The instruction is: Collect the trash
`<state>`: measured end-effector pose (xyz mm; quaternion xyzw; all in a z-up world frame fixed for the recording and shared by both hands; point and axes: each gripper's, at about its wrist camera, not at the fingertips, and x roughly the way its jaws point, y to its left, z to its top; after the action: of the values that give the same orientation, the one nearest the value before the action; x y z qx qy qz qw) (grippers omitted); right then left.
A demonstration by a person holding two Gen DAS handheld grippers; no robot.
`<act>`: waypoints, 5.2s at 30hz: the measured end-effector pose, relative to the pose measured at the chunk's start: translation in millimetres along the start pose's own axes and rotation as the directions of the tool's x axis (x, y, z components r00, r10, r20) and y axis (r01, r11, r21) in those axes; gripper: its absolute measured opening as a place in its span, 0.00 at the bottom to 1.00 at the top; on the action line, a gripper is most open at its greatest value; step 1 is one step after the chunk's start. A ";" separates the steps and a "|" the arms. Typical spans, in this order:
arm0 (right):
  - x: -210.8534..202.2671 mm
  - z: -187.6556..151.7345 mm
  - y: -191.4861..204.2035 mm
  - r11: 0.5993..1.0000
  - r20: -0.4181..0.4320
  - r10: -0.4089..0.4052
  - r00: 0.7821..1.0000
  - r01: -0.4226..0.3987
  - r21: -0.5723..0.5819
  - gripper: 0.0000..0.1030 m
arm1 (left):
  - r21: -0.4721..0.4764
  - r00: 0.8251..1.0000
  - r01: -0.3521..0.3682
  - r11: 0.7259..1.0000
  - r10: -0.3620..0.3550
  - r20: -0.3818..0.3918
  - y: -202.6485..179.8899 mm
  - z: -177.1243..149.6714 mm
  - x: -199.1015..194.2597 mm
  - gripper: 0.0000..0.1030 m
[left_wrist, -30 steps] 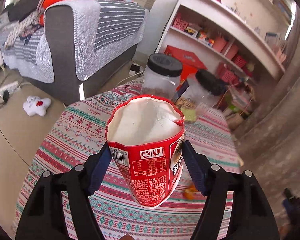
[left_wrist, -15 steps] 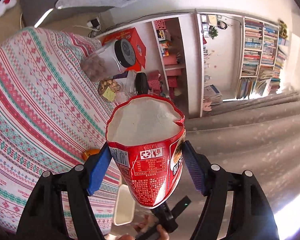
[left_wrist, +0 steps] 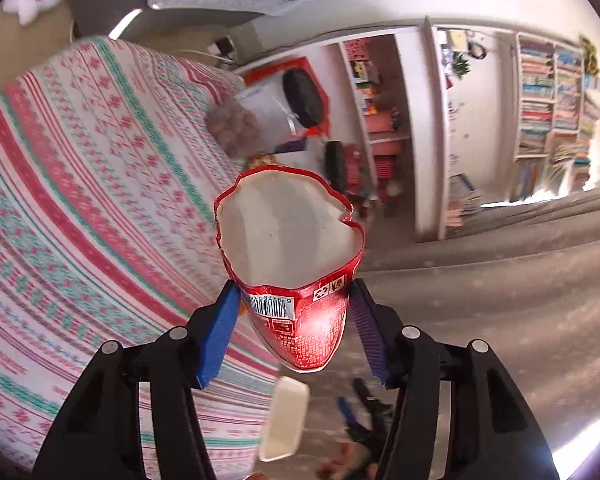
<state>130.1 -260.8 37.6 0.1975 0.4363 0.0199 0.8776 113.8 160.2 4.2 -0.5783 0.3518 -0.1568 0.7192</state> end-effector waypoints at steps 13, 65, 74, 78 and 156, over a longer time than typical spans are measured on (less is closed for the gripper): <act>-20.2 -29.1 86.6 0.806 0.099 0.435 0.895 -0.338 -0.486 0.77 | -0.190 0.948 0.161 0.969 -0.205 -0.242 21.3 -6.2 24.9 0.54; 21.4 4.9 -21.8 0.996 -0.108 0.044 0.993 -0.051 -0.069 0.90 | 0.100 0.845 -0.528 0.843 0.534 -0.041 3.9 13.5 158.0 0.60; 61.0 -14.6 45.6 0.929 -0.091 -0.087 0.992 0.048 -0.367 0.90 | 0.369 0.811 -0.584 0.723 0.507 0.291 -54.8 -20.9 24.6 0.60; 91.7 -3.0 64.4 0.921 -0.118 -0.102 0.988 0.049 -0.387 0.90 | 0.448 0.824 -0.567 0.691 0.471 0.315 -70.1 -21.0 20.9 0.60; -146.1 51.3 -214.6 0.966 0.299 -0.255 0.919 0.232 0.113 0.65 | 0.787 0.909 -0.361 0.500 0.376 0.178 -168.1 -237.2 178.9 0.61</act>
<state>49.9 -505.6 97.9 0.1751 0.3140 -0.1372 0.9230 107.0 -171.5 84.6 -0.0990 0.3627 -0.1466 0.9150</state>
